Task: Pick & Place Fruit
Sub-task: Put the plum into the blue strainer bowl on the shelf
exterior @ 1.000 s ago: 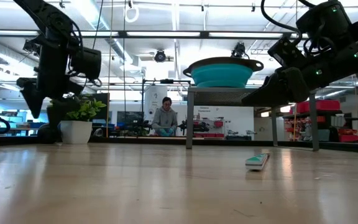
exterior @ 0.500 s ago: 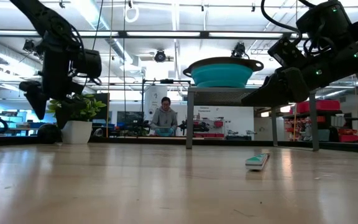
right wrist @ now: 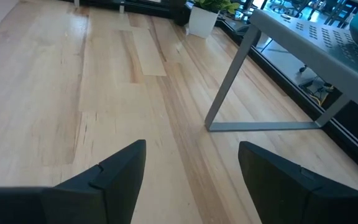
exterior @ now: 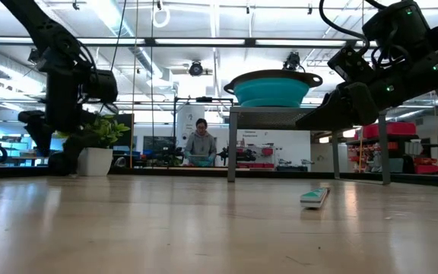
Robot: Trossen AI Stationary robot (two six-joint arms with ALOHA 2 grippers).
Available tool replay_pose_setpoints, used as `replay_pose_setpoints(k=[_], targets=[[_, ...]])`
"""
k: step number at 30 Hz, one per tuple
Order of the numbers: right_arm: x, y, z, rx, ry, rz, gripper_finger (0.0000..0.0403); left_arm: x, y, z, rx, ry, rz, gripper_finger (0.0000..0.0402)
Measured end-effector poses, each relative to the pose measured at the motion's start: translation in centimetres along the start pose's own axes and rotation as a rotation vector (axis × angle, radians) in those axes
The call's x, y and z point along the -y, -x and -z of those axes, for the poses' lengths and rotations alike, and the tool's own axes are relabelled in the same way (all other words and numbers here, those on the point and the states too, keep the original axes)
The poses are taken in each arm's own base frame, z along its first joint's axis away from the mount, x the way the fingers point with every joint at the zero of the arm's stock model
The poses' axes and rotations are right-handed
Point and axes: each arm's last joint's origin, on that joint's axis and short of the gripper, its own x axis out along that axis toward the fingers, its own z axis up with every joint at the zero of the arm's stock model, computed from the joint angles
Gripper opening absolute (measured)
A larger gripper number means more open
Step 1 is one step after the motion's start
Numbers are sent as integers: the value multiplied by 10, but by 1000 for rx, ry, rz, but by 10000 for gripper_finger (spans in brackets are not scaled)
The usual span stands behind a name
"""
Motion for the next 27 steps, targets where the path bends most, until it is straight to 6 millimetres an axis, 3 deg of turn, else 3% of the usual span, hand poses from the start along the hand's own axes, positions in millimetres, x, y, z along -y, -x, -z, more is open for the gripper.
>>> replay_pose_setpoints(k=[5, 27], targets=[[0, 0, 0, 0, 0, 0, 268, -1, -6, 6, 8, -5, -47, 356], [0, 0, 1, -7, 3, 0, 268, -2, -7, -6, 121, 29, -55, 352]])
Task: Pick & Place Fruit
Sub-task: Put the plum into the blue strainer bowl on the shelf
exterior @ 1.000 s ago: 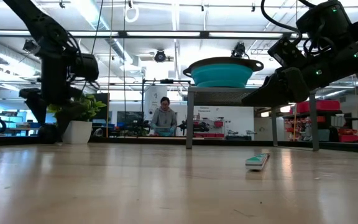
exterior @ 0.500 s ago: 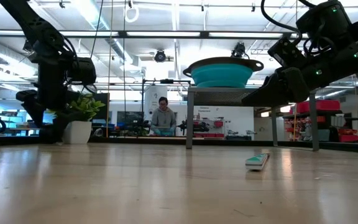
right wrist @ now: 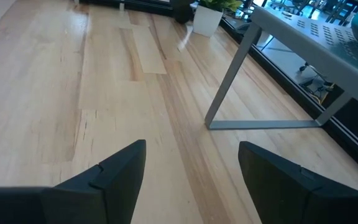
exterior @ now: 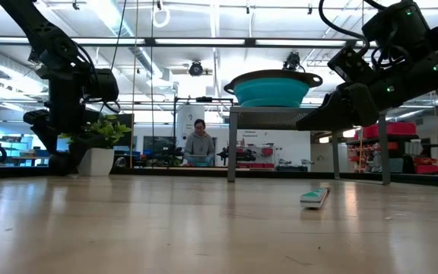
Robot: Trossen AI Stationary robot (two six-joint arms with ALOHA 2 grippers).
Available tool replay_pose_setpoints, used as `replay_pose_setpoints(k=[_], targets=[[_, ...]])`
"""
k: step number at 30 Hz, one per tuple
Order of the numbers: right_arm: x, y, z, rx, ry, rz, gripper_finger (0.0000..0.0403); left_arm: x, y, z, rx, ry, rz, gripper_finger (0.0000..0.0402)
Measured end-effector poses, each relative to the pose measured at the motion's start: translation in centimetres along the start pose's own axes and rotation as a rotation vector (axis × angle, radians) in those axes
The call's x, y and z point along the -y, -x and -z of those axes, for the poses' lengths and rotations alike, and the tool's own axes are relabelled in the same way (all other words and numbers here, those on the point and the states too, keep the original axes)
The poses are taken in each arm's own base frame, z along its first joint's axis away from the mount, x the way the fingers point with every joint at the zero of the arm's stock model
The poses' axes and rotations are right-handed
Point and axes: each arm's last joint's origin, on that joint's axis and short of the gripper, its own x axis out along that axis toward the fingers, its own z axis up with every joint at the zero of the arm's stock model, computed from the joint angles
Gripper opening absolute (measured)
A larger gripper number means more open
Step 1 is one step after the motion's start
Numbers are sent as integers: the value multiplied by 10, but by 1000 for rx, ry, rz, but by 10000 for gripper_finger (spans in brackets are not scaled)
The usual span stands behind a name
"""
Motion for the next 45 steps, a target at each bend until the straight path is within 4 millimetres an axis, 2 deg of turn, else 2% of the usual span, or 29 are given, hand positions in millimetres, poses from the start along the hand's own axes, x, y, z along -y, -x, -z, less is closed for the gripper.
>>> replay_pose_setpoints(k=[13, 24, 38, 45], targets=[[0, 0, 0, 0, 0, 0, 268, 1, -2, 1, 15, -18, 3, 352], [0, 0, 0, 0, 0, 0, 268, 1, -18, 26, 23, -24, -10, 352], [0, 0, 0, 0, 0, 0, 268, 7, -15, 23, 92, -22, -16, 351], [0, 0, 0, 0, 0, 0, 268, 9, -14, 24, 98, -29, -10, 303]])
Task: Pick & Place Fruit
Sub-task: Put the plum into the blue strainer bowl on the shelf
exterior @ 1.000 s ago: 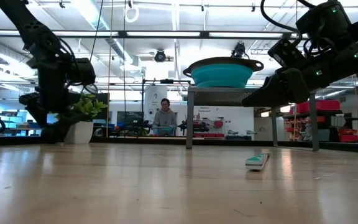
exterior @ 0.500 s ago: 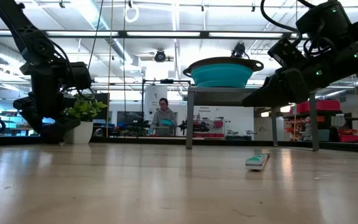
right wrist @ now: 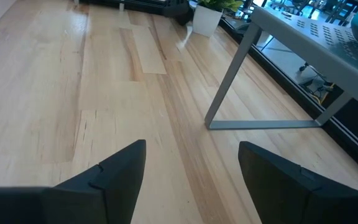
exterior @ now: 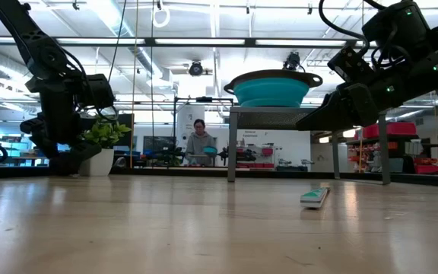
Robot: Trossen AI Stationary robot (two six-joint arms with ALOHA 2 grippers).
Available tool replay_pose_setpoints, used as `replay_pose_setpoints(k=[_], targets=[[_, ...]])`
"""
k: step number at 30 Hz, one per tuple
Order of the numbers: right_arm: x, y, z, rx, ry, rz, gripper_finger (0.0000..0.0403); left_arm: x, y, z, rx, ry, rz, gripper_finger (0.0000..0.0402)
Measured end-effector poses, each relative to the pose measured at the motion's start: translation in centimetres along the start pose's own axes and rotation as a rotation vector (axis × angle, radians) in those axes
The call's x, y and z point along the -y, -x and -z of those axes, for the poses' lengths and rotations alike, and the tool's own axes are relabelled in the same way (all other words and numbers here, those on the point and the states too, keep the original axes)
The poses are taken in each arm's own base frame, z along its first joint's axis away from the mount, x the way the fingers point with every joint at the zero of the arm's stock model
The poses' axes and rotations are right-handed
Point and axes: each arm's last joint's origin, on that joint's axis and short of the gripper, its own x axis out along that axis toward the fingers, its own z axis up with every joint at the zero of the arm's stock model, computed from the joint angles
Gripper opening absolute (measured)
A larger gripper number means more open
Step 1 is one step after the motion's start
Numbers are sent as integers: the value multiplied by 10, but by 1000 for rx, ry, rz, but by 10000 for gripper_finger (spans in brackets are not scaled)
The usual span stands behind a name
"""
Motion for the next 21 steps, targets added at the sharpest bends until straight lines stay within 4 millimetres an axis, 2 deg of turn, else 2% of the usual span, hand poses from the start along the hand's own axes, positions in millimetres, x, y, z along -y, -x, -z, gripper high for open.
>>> replay_pose_setpoints(k=[6, 15, 21], targets=[[0, 0, 0, 0, 0, 1, 268, 1, 0, 0, -10, 10, 30, 259], [0, 0, 0, 0, 0, 0, 268, 6, 3, 2, -55, 46, 137, 264], [0, 0, 0, 0, 0, 1, 268, 17, 19, 1, -147, 31, 248, 248]])
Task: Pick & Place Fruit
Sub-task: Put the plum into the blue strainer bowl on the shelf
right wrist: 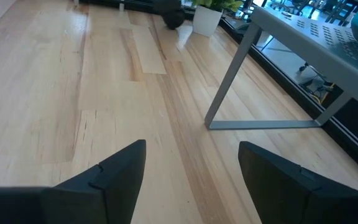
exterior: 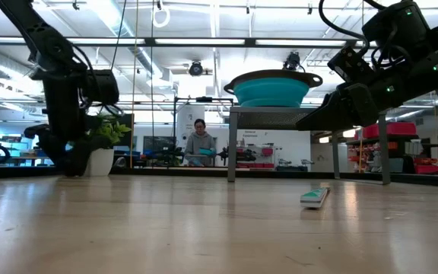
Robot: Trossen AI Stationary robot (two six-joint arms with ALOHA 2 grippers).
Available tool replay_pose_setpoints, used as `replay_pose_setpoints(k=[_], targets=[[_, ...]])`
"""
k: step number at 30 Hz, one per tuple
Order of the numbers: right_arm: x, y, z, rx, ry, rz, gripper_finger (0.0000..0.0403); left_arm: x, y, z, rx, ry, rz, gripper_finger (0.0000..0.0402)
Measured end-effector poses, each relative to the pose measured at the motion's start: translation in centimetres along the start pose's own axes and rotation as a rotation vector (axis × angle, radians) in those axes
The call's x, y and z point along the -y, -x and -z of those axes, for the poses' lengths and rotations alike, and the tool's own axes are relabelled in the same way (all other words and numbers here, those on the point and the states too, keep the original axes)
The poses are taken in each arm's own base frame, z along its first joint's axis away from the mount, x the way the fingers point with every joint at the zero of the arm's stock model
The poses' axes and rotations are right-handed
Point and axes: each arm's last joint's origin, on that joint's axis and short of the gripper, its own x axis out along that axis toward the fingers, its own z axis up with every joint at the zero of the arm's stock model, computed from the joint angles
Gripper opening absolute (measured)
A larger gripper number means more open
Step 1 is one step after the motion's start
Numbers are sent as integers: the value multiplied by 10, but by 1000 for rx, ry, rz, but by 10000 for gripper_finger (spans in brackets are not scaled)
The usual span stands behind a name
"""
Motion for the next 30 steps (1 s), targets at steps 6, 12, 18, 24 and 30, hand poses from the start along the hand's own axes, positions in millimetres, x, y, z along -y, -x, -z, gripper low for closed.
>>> replay_pose_setpoints(k=[6, 12, 18, 24, 30], targets=[[0, 0, 0, 0, 0, 0, 268, 17, 21, 4, -25, -17, 55, 256], [0, 0, 0, 0, 0, 0, 268, 28, 42, 7, -18, -26, 102, 252], [0, 0, 0, 0, 0, 0, 268, 41, 64, 10, 27, -24, 212, 254], [0, 0, 0, 1, 0, 0, 268, 62, 91, 0, 135, -48, 361, 254], [0, 0, -1, 7, -3, 1, 268, 90, 135, -27, 466, -109, 608, 252]])
